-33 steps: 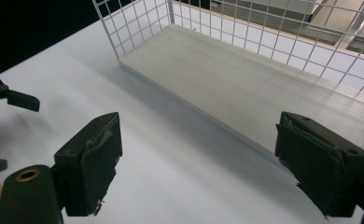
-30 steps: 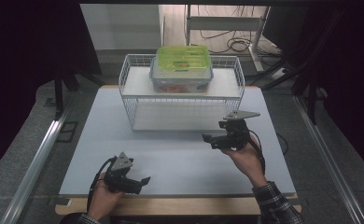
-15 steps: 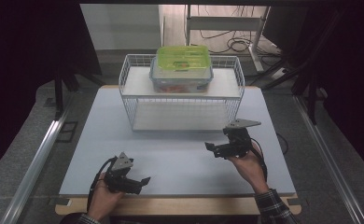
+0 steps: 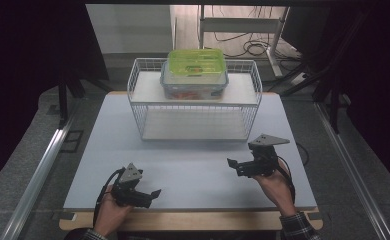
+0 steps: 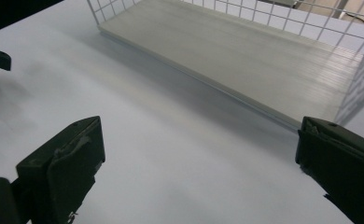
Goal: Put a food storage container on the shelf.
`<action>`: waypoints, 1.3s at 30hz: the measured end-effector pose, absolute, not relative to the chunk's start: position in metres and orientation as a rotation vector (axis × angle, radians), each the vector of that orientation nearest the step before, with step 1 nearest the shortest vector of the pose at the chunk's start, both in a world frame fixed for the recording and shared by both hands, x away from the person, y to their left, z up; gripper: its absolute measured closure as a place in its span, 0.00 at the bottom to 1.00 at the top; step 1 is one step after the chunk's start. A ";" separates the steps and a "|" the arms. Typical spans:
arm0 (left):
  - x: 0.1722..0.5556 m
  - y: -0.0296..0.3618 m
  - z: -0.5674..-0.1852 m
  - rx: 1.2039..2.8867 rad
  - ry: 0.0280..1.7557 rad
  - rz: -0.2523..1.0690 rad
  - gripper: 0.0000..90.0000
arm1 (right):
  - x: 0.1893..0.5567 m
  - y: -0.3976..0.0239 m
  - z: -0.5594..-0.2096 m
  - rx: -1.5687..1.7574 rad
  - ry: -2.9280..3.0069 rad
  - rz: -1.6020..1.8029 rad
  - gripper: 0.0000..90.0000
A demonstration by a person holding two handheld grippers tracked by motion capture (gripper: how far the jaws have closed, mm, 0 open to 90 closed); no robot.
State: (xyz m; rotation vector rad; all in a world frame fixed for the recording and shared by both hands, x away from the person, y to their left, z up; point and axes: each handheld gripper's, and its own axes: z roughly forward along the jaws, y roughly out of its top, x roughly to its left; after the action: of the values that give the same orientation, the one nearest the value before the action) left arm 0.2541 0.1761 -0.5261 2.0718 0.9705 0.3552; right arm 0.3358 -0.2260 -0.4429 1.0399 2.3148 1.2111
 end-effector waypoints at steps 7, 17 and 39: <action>0.254 0.176 -0.526 2.072 0.971 0.357 0.04 | 0.329 -0.235 -0.452 1.050 2.303 1.179 0.02; 0.254 0.176 -0.527 2.074 0.970 0.358 0.04 | 0.319 -0.251 -0.464 1.065 2.270 1.151 0.02; 0.254 0.173 -0.528 2.087 0.960 0.372 0.03 | 0.305 -0.277 -0.496 1.114 2.295 1.003 0.01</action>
State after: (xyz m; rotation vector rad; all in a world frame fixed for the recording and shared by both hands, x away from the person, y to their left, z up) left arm 0.2540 0.1732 -0.5282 2.0874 0.9602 0.3715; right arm 0.3046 -0.2768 -0.4959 1.1144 2.2953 1.0029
